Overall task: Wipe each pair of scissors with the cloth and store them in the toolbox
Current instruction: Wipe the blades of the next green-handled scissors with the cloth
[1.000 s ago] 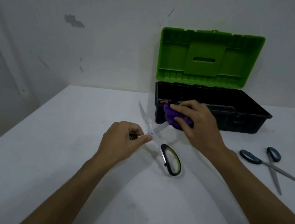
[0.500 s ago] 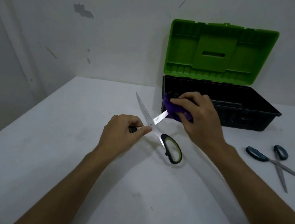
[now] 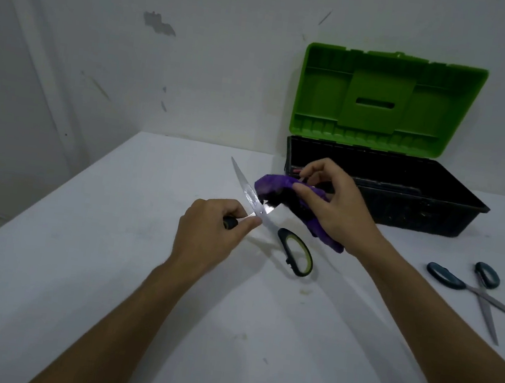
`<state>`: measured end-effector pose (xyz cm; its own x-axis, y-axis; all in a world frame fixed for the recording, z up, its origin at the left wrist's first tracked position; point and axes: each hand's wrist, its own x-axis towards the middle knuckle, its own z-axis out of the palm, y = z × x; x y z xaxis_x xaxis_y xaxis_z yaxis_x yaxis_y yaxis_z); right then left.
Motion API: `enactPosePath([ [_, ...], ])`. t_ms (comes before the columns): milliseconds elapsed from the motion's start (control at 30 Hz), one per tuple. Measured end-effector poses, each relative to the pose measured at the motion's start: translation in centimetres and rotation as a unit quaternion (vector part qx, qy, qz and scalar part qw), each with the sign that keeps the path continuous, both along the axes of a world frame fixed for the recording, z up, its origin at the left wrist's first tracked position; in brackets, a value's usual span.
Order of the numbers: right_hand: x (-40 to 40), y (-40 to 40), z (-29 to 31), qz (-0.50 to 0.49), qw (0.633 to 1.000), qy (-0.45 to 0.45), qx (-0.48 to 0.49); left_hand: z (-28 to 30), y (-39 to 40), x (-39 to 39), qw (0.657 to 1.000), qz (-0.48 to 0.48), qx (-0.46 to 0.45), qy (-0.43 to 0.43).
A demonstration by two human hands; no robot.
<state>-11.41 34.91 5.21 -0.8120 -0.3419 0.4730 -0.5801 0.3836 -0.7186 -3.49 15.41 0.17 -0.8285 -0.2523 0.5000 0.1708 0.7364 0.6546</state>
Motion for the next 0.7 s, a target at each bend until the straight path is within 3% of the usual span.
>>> enactPosePath([
  [200, -1.1, -0.7, 0.3, -0.113, 0.987, 0.113, -0.003, -0.3, -0.5, -0.2, 0.999, 0.0, 0.032, -0.009],
  [433, 0.2, -1.4, -1.6, -0.049, 0.985, 0.132, 0.104, -0.6, -0.7, -0.5, 0.999, 0.029, 0.007, -0.015],
  [533, 0.3, -1.2, -1.3, -0.066, 0.969, 0.215, 0.099, -0.7, -0.6, -0.7, 0.998, 0.038, 0.012, -0.037],
  [700, 1.0, -1.4, -3.0, 0.04, 0.922, 0.326, 0.207, -0.4, -0.7, -0.5, 0.999, 0.021, -0.009, -0.026],
])
